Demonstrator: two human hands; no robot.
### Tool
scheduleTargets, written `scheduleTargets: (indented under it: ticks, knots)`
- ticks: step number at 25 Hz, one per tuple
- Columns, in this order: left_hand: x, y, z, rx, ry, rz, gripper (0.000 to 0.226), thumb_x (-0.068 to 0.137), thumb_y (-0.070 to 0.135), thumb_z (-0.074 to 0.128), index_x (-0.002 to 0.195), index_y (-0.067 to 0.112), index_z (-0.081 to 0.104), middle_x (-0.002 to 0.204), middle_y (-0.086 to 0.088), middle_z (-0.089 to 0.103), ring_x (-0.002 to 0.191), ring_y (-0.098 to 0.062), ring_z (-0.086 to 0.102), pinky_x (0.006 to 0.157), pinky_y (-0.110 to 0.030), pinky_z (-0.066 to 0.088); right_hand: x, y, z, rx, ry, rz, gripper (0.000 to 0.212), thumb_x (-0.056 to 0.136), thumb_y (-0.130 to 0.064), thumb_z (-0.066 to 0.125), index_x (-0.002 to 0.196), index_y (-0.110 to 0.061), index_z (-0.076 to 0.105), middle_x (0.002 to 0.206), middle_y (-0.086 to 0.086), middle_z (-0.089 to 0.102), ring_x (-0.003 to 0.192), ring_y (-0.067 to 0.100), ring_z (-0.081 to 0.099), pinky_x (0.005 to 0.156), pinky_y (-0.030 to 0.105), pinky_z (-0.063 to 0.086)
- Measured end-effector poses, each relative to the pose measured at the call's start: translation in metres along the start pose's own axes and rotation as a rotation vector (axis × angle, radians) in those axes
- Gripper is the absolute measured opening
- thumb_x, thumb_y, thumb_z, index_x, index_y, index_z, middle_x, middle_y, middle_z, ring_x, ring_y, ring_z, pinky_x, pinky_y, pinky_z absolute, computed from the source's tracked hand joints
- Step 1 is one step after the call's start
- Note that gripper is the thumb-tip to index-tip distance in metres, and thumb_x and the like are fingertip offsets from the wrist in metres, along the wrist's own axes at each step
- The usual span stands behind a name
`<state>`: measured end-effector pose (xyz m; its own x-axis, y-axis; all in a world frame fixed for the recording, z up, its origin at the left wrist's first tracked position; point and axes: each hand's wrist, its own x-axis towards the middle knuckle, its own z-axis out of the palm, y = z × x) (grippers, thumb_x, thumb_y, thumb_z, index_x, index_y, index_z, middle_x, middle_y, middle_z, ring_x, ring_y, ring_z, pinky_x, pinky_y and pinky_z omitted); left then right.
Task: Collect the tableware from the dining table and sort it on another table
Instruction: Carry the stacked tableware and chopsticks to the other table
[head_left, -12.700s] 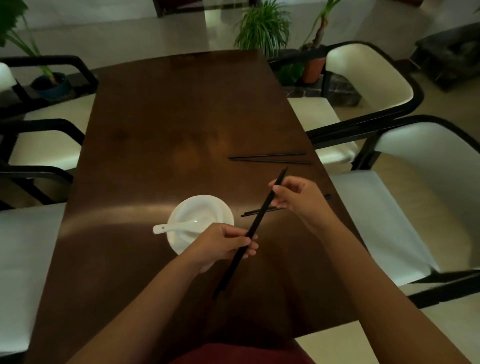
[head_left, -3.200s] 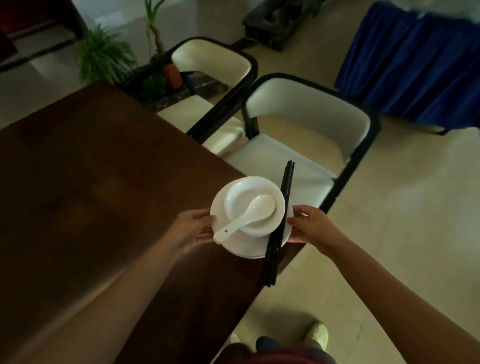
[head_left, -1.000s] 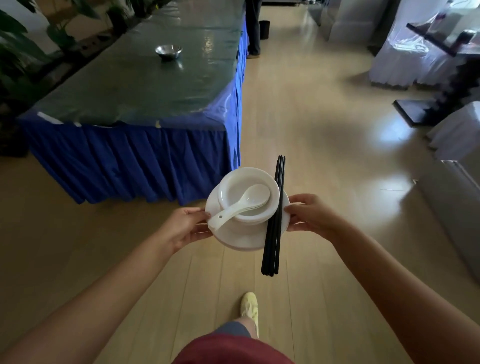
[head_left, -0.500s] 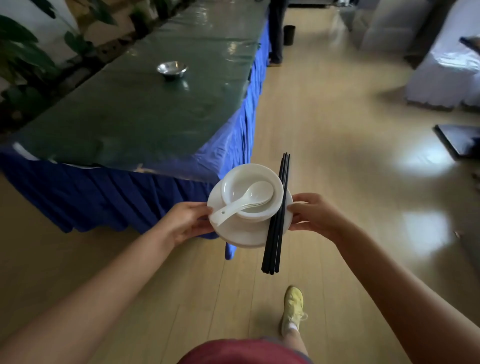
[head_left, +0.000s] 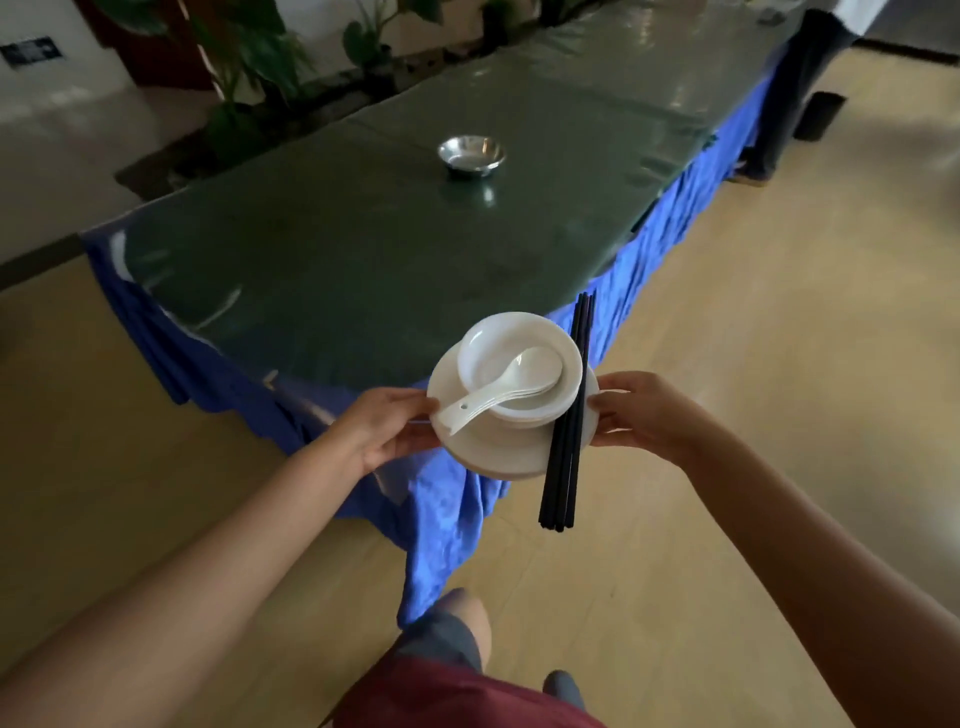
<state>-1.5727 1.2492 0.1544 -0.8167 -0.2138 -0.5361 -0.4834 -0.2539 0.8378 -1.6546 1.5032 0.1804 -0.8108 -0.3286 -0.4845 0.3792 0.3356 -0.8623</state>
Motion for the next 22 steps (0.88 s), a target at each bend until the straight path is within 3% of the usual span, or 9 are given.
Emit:
scheduleTargets:
  ticks: [5,8,16,22]
  knots:
    - [0.090,0.033,0.013,-0.110,0.106,0.015,0.015,0.090,-0.002,0.050,0.085,0.003,0.064,0.053,-0.004,0.069,0.048,-0.013,0.067,0.049,-0.026,0.058,0.116,-0.047,-0.030,-0.076,-0.085,-0.013,0.024,0.087,0.002,0.050,0.110,0.002,0.059,0.083,0.021,0.061,0.069,0.026,0.062,0.060,0.030,0.058]
    - [0.137,0.058,0.016,-0.136,0.153,-0.005,0.016,0.089,-0.001,0.052,0.085,0.006,0.067,0.057,-0.004,0.071,0.052,-0.013,0.068,0.048,-0.025,0.057,0.176,-0.076,-0.040,-0.102,-0.104,-0.001,0.023,0.087,0.003,0.050,0.107,0.000,0.060,0.071,0.016,0.057,0.056,0.020,0.059,0.046,0.022,0.053]
    - [0.231,0.119,0.021,-0.169,0.306,-0.053,0.015,0.087,-0.001,0.055,0.085,0.008,0.067,0.062,-0.003,0.073,0.055,-0.013,0.069,0.048,-0.025,0.056,0.316,-0.133,-0.057,-0.123,-0.274,0.030,0.023,0.087,0.005,0.047,0.104,-0.004,0.059,0.066,0.010,0.059,0.048,0.010,0.061,0.048,0.023,0.054]
    - [0.291,0.134,0.029,-0.261,0.503,-0.098,0.011,0.085,0.003,0.061,0.092,0.009,0.067,0.089,-0.010,0.072,0.070,-0.017,0.071,0.051,-0.025,0.057,0.423,-0.166,-0.053,-0.169,-0.474,0.066,0.027,0.088,0.008,0.045,0.111,0.000,0.055,0.077,0.016,0.062,0.054,0.014,0.066,0.049,0.026,0.057]
